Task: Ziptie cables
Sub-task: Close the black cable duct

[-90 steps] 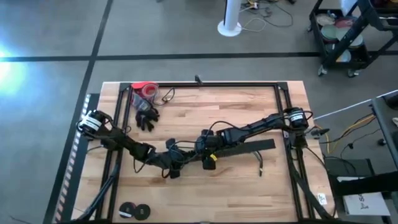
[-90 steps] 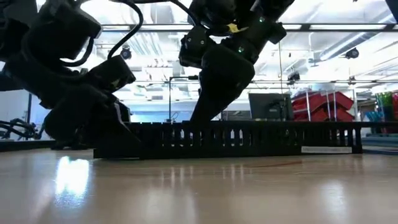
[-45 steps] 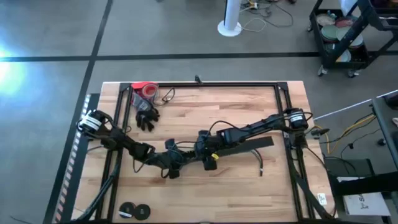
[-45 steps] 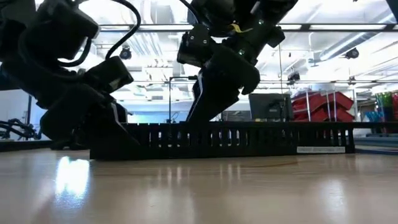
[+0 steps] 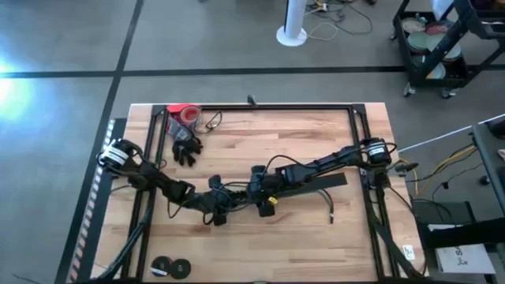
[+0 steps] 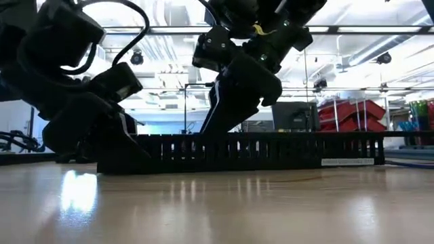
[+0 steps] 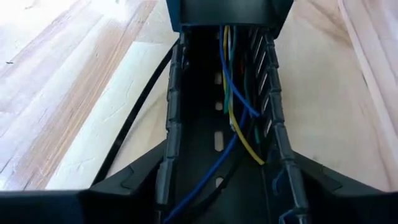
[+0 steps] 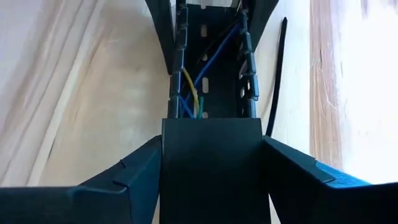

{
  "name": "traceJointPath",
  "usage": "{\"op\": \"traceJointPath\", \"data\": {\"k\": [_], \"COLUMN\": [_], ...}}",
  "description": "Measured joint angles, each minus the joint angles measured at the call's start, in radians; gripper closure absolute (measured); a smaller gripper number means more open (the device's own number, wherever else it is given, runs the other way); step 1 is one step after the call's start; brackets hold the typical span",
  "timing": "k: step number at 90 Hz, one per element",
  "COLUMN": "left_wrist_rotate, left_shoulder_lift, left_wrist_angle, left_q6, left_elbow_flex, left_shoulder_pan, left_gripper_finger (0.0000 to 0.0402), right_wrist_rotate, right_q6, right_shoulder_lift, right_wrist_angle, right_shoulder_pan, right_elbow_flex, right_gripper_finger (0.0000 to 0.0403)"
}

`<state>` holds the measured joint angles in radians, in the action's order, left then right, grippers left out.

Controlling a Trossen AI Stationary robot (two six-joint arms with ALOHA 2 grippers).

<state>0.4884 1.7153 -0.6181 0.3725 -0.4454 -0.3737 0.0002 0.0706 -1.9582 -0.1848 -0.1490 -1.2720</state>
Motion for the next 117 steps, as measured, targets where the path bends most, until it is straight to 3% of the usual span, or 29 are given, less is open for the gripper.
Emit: {"op": "traceJointPath", "data": {"k": [48,62,117], "left_wrist_rotate": [-0.008,-0.009,0.002], "left_shoulder_lift": [0.003,0.004,0.0], "left_wrist_angle": [-0.046,-0.034,-0.061], "left_q6": [-0.037,-0.039,0.018], "left_elbow_flex": [0.0,-0.006,0.023], "left_shoulder_pan": [0.0,-0.003,-0.004], "left_gripper_finger": [0.0178,0.0183,0.0177], "right_wrist_rotate": [0.006,0.062,0.101], "right_q6": [-0.058,-0.122,-0.166], "right_shoulder_lift": [-0.034,-0.034,-0.009], "right_wrist_angle": [0.108,0.091,0.087], "right_shoulder_pan": [-0.007,-0.002,-0.008], "right_elbow_flex": [0.003,0.004,0.014], "right_gripper_finger": [0.0184,0.0183,0.0185]}}
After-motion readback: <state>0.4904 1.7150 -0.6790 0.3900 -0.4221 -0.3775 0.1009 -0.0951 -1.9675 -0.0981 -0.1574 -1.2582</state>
